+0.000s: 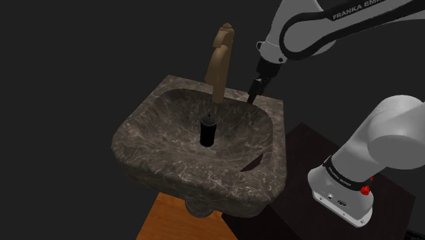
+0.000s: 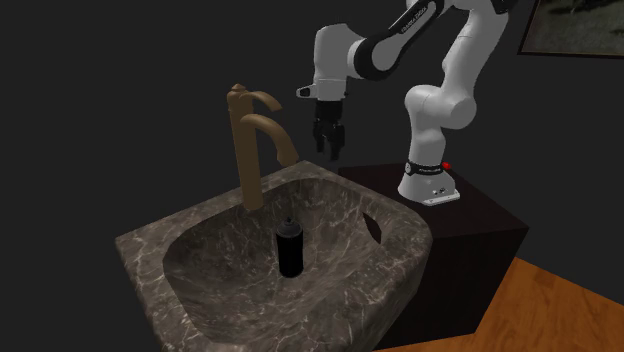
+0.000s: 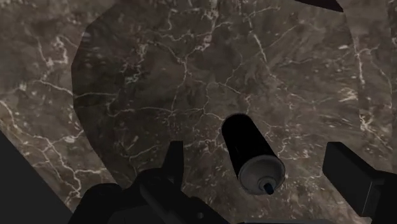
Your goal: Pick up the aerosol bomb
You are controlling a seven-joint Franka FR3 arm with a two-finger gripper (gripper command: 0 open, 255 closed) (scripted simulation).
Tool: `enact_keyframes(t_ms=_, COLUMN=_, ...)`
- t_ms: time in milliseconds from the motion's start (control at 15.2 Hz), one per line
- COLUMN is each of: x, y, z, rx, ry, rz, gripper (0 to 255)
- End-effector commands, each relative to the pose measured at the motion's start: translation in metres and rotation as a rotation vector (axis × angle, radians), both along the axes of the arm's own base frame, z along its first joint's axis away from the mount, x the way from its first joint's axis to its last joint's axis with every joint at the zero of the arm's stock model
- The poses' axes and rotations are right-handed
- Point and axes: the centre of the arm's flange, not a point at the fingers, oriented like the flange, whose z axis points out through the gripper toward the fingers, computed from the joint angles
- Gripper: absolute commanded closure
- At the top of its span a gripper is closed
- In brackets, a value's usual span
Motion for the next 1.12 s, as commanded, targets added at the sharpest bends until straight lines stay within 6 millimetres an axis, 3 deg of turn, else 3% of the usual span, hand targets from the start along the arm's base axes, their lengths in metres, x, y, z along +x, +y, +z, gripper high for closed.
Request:
enact_keyframes(t_ms=0, x=0.011, y=0.007, z=-0.021, rx=0.006, ry=-0.026, rz=0.045, gripper=0)
enact_keyframes(t_ms=924, x=0.087, y=0.083, z=-0.16, rx=0.048, ry=-0.172, rz=0.353, gripper=0)
enact_keyframes(t_ms=1056, x=0.088, y=0.084, z=-0.167, rx=0.049, ry=-0.175, rz=0.358, gripper=0)
